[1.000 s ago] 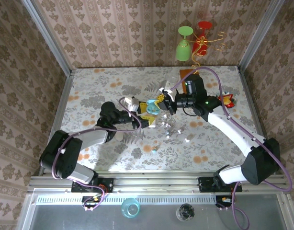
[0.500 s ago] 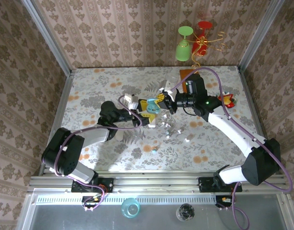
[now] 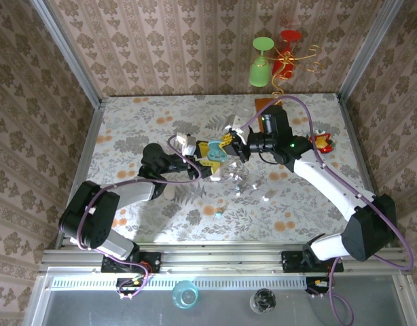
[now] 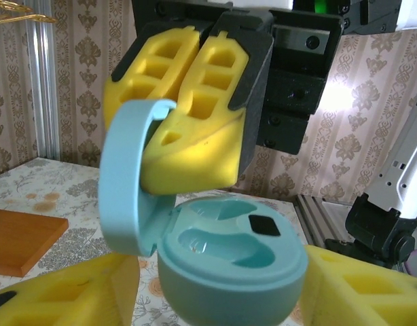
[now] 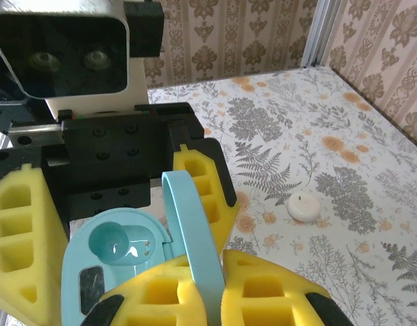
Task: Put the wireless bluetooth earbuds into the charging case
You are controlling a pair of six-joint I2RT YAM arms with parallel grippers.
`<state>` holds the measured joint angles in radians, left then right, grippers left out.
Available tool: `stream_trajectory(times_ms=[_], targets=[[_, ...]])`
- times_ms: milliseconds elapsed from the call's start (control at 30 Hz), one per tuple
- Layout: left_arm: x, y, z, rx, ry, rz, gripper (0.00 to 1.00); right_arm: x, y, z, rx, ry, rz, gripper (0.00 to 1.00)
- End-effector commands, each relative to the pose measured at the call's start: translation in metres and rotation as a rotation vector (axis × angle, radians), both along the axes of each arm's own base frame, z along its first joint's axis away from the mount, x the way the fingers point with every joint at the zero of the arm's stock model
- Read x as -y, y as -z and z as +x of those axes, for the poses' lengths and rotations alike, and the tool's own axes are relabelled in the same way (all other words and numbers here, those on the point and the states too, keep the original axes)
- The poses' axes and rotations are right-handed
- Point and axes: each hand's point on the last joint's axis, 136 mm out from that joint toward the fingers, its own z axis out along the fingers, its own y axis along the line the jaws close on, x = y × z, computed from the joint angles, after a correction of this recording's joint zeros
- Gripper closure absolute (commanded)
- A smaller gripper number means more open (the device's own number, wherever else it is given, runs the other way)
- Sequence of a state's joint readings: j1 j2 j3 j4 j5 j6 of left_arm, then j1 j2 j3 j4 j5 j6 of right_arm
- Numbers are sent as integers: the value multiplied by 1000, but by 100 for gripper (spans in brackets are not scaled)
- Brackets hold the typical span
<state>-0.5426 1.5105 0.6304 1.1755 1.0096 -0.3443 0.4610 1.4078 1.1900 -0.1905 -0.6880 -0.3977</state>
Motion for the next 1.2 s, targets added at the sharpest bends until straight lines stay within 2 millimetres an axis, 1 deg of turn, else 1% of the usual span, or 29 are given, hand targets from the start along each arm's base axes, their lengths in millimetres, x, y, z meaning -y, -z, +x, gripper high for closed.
stream_trajectory(times_ms=[0, 167, 200, 233, 267, 300, 367, 567, 667, 733, 867, 933, 1000, 1033, 1133, 1167], targets=[[2, -7, -1, 41, 15, -18, 41, -4, 0, -2, 2, -24, -9, 100], [2, -6, -1, 38, 16, -17, 47, -4, 0, -1, -1, -13, -6, 100], [1, -5, -2, 37, 15, -17, 46, -4, -2, -1, -1, -11, 0, 100], [1, -5, -2, 40, 13, -17, 44, -4, -3, -2, 0, -12, 6, 100], [1, -4, -1, 40, 8, -16, 39, -4, -5, -3, 5, -12, 11, 100], [0, -3, -1, 40, 4, -16, 37, -4, -7, -3, 11, -11, 15, 100], [0, -3, -1, 39, 1, -16, 36, -2, -7, -2, 11, -3, 19, 100], [-1, 1, -2, 58, -2, -18, 37, -4, -15, 0, 8, -3, 62, 100], [-1, 2, -1, 52, -3, -19, 39, -5, -15, 0, 9, -3, 65, 100], [-1, 1, -2, 51, -3, -22, 44, -5, -14, 0, 7, -7, 59, 100], [-2, -1, -2, 49, -4, -25, 48, -5, -9, -2, -4, -12, 41, 100], [-2, -3, -2, 49, -3, -27, 48, -5, -8, -2, -6, -10, 38, 100], [-2, -3, -2, 49, -2, -29, 43, -5, -7, -3, -7, -13, 36, 100], [-2, -5, -2, 52, -3, -30, 43, -5, -7, -3, -5, -13, 36, 100], [-2, -5, -2, 49, -1, -29, 44, -5, -7, -3, -4, -12, 34, 100], [-2, -5, -2, 48, 0, -30, 47, -5, -6, -3, -5, -13, 33, 100]])
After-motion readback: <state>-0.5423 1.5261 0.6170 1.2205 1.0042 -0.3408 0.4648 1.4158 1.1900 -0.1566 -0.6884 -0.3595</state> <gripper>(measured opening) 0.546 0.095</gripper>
